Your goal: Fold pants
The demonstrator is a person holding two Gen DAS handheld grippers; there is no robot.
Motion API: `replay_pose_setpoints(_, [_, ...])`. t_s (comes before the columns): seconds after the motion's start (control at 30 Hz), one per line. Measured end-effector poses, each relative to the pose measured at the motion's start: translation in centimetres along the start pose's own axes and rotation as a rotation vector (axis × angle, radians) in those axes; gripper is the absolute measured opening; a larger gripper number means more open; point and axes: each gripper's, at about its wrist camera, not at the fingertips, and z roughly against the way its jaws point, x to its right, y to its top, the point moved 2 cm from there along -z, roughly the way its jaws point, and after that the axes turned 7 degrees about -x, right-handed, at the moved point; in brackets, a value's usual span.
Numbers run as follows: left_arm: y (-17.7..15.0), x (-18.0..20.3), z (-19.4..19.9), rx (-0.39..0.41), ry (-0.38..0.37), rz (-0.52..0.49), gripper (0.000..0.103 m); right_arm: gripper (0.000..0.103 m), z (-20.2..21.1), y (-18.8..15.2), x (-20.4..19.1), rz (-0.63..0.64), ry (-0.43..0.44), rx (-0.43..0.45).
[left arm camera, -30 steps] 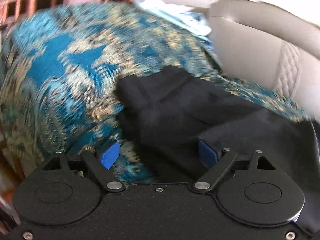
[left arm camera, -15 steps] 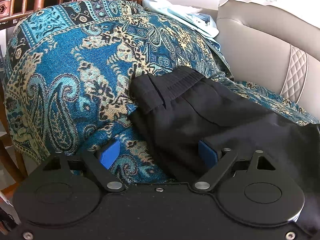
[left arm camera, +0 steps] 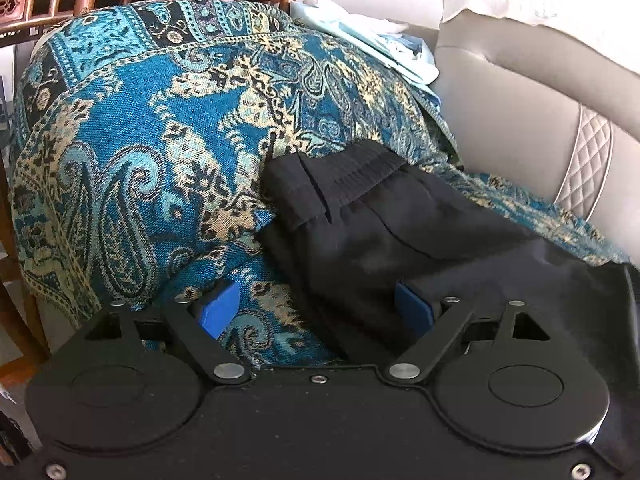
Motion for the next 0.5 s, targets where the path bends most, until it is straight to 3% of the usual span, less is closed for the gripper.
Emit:
replay_pose_setpoints(0.1, [0.2, -0.1, 0.5, 0.012, -0.031, 0.023, 0.084, 0.089, 1.0, -0.6, -0.6, 0.082, -0.013, 0.01])
replay_pose_setpoints(0.2, [0.3, 0.0, 0.6, 0.02, -0.04, 0.022, 0.084, 0.089, 1.0, -1.6, -2.7, 0.268, -0.176, 0.01])
replay_pose_setpoints(0.3, [0.2, 0.2, 0.5, 0.012, -0.03, 0.012, 0.084, 0.088, 0.5, -2.4, -3.9, 0.384, -0.273, 0.009])
replay_pose_setpoints(0.5, [0.2, 0.4, 0.0, -0.001, -0.029, 0.005, 0.084, 0.086, -0.5, -1.4, -3.7, 0.379, -0.316, -0.046])
